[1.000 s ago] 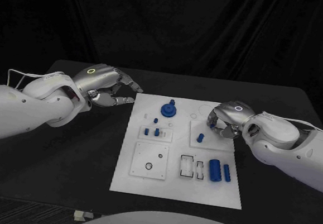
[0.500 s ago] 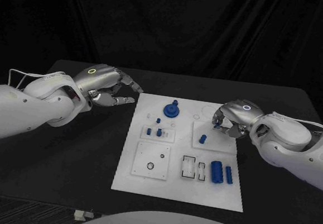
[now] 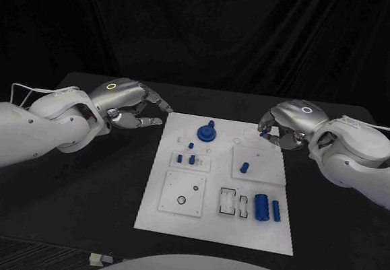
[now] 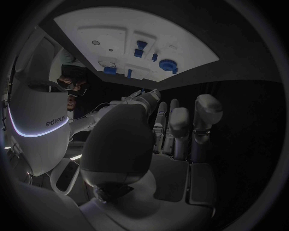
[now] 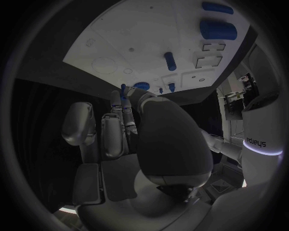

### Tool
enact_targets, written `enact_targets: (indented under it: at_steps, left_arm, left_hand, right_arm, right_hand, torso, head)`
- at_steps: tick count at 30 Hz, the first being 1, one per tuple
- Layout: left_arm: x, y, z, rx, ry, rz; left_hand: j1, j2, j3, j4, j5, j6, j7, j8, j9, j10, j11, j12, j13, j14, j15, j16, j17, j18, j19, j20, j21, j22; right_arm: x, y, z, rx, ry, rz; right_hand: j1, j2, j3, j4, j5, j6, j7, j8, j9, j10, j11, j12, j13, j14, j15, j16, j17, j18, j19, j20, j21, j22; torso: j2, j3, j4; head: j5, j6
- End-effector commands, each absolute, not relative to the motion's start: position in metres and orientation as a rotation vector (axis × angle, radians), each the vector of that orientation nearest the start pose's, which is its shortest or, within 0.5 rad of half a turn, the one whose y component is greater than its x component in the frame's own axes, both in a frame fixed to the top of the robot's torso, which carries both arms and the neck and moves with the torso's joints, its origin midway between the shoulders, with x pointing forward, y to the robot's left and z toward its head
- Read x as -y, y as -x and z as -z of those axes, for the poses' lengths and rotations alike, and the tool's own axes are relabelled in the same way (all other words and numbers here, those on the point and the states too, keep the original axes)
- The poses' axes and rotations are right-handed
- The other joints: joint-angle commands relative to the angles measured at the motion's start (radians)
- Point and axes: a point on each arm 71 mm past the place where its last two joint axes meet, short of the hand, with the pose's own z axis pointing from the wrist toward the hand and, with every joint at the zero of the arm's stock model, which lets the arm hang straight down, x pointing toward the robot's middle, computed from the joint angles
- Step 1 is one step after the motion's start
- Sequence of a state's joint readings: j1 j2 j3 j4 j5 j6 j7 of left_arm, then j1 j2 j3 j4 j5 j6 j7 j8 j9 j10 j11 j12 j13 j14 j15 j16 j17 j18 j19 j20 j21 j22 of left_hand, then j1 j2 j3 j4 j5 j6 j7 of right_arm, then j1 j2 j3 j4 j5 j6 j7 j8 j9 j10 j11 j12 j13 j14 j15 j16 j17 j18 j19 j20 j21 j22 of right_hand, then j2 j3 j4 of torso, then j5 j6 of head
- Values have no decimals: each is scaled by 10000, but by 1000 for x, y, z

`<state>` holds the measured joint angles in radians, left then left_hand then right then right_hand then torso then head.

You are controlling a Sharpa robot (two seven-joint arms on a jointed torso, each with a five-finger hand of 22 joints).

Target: Assemble the parts on the task board

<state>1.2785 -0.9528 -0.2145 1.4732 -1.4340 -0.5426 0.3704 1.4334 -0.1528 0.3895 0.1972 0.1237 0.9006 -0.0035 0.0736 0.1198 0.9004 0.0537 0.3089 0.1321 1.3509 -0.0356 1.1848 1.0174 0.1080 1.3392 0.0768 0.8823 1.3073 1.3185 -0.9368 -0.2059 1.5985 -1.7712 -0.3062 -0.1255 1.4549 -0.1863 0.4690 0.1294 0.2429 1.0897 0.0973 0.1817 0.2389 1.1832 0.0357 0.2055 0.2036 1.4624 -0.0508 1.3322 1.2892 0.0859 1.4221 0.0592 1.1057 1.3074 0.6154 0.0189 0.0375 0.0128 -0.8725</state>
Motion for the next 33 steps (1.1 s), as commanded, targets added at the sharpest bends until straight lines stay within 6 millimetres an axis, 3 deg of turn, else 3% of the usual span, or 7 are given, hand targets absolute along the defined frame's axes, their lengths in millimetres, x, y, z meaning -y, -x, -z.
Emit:
enact_targets:
  at_steps: [1,17,26,33]
  left_arm:
    - [-251,-465,189,-14187,-4297,8375]
    - [-251,-465,189,-14244,-4292,8361]
    - [-253,-464,189,-14303,-4258,8343]
    - [-252,-464,189,-14303,-4261,8357]
  left_hand:
    - [81,6,65,20,39,6,85,-68,-12,-25,63,52,0,8,72,-56,-8,42,-23,38,-64,1117]
    - [86,12,77,22,51,0,92,-71,-17,-25,67,60,-1,-2,75,-67,-21,44,-28,41,-80,1116]
    - [87,17,83,25,56,-3,94,-73,-19,-25,70,63,-2,-16,76,-89,-51,47,-35,42,-99,1113]
    - [88,23,90,29,61,-7,97,-75,-22,-26,74,67,-3,-38,79,-124,-97,54,-51,44,-145,1104]
  right_arm:
    - [217,-463,175,-15883,4942,-4319]
    - [142,-414,159,-15344,6126,-6793]
    - [113,-399,174,-15740,6584,-7493]
    - [99,-391,196,-16355,6834,-7805]
  right_hand:
    - [-100,11,-17,-27,-33,-1,21,2,20,48,32,-8,-13,372,66,-3,-8,-10,27,-14,11,1500]
    - [-120,-6,-9,-41,-86,-10,57,-8,42,76,60,-11,-22,390,146,41,39,-24,37,42,41,1506]
    - [-111,-1,24,-67,-108,-81,109,-57,44,59,102,-36,-40,384,191,16,5,-18,25,82,5,1496]
    - [-95,19,47,-86,-103,-104,130,-75,47,43,121,-50,-49,377,211,3,-10,-8,6,101,-47,1483]
  torso:
    - [-1,-5,12]
    - [13,5,4]
    - [14,1,17]
    - [9,-2,10]
  head:
    - [37,-1]
    - [108,-1]
    - [315,-1]
    - [345,-1]
